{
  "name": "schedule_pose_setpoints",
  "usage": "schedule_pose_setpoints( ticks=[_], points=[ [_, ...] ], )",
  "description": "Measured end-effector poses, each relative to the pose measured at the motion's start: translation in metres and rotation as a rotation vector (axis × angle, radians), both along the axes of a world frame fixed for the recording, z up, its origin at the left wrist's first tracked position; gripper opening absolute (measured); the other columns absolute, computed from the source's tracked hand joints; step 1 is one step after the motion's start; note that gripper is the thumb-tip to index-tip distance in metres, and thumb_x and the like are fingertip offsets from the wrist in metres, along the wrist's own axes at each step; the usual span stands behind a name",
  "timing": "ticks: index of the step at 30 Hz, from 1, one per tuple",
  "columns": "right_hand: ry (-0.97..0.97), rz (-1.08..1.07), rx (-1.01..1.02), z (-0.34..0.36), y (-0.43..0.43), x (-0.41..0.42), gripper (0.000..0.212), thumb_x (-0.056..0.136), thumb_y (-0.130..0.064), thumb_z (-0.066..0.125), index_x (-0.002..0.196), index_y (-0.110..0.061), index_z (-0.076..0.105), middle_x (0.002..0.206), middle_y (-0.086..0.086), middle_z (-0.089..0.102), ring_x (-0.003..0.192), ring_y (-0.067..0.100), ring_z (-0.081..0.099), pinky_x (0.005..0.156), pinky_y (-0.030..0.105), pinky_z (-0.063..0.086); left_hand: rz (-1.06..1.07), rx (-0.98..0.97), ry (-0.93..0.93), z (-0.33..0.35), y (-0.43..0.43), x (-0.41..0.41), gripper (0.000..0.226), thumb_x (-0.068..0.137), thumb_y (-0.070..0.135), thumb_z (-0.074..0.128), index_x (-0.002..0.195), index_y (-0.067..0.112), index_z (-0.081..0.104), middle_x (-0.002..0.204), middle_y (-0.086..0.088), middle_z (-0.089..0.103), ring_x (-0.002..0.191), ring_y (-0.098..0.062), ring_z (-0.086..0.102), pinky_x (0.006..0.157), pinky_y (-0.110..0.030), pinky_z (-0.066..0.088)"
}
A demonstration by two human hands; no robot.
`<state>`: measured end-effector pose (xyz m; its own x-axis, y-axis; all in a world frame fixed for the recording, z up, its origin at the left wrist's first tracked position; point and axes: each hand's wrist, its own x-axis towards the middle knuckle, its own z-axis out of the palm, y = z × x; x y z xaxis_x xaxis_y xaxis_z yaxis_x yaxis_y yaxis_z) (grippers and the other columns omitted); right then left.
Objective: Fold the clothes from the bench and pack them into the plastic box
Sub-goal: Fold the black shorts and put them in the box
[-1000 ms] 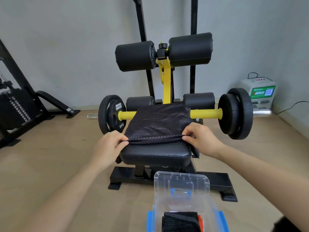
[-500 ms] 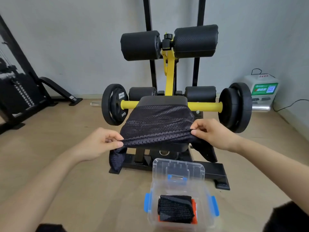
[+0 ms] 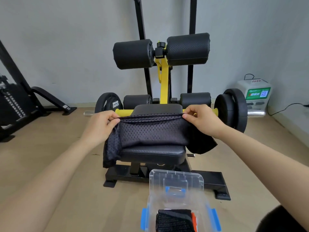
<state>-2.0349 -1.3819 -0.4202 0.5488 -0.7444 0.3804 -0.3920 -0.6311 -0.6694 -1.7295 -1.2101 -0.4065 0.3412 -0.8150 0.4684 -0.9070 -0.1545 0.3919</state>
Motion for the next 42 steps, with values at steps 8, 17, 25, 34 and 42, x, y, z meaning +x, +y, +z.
schedule_pose_setpoints(
  ticks=[8,17,25,34,42],
  points=[
    [0.165,-0.019,-0.078,0.002,-0.072,0.039,0.01,0.093,-0.021,0.066,0.096,-0.014,0.073,0.092,0.001,0.07,0.088,0.016,0.063,0.082,0.028,0.05,0.017,0.133,-0.151,0.009,-0.077,0.045,0.012,0.096,0.028,0.065,0.103,0.024,0.073,0.099,0.003,0.074,0.091,-0.022,0.066,0.08,-0.036,0.049],
    [0.209,-0.047,0.019,-0.025,-0.09,0.043,0.023,0.093,-0.017,0.066,0.116,-0.018,0.068,0.108,0.001,0.07,0.095,0.018,0.064,0.091,0.034,0.051,0.181,0.205,-0.222,-0.03,-0.107,0.028,0.028,0.097,0.03,0.06,0.124,0.028,0.067,0.122,-0.002,0.07,0.116,-0.031,0.059,0.093,-0.044,0.047],
    [0.105,0.002,0.201,-0.038,-0.056,-0.016,0.02,0.087,-0.02,0.074,0.106,-0.023,0.07,0.099,0.0,0.07,0.091,0.016,0.065,0.084,0.026,0.05,-0.353,0.217,-0.172,-0.042,-0.054,-0.053,0.036,0.09,0.051,0.064,0.124,0.039,0.066,0.123,0.025,0.061,0.115,-0.002,0.049,0.093,-0.03,0.045],
    [0.396,-0.063,-0.002,-0.069,-0.006,-0.017,0.055,0.076,-0.031,0.081,0.123,-0.022,0.055,0.112,-0.002,0.065,0.098,0.022,0.062,0.081,0.034,0.052,-0.156,0.089,-0.163,-0.053,-0.057,-0.062,0.017,0.097,0.037,0.061,0.106,0.03,0.073,0.102,0.014,0.069,0.097,-0.013,0.063,0.077,-0.035,0.052],
    [0.183,-0.107,-0.129,-0.052,-0.021,-0.054,0.028,0.075,0.004,0.067,0.081,-0.023,0.064,0.085,-0.006,0.059,0.08,0.015,0.056,0.072,0.03,0.047,-0.198,0.05,-0.107,-0.051,-0.039,-0.059,0.011,0.094,0.033,0.067,0.103,0.029,0.073,0.098,0.019,0.067,0.092,-0.008,0.063,0.074,-0.03,0.051]
  ],
)
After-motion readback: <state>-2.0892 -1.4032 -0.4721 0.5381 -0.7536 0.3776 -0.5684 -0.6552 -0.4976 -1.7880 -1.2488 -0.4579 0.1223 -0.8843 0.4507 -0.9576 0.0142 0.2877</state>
